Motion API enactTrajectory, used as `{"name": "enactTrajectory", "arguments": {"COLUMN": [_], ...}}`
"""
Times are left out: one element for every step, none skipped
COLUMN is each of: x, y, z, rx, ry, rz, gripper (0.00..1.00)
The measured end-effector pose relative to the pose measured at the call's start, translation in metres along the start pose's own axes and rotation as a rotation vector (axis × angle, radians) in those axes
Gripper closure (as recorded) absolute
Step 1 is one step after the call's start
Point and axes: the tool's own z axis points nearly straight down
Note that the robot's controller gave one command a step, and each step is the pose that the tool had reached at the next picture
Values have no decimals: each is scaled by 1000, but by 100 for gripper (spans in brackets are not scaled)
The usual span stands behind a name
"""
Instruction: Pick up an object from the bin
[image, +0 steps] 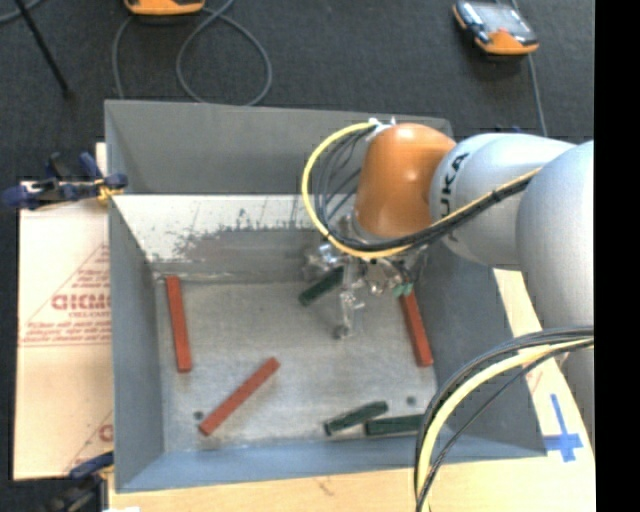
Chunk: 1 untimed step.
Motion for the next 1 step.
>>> {"name": "enactTrajectory", "arguments": {"x": [-1], "y": [6], "z": [-34], "rx": [2], "ry": [-8], "rz": [-305], "gripper": [0]}}
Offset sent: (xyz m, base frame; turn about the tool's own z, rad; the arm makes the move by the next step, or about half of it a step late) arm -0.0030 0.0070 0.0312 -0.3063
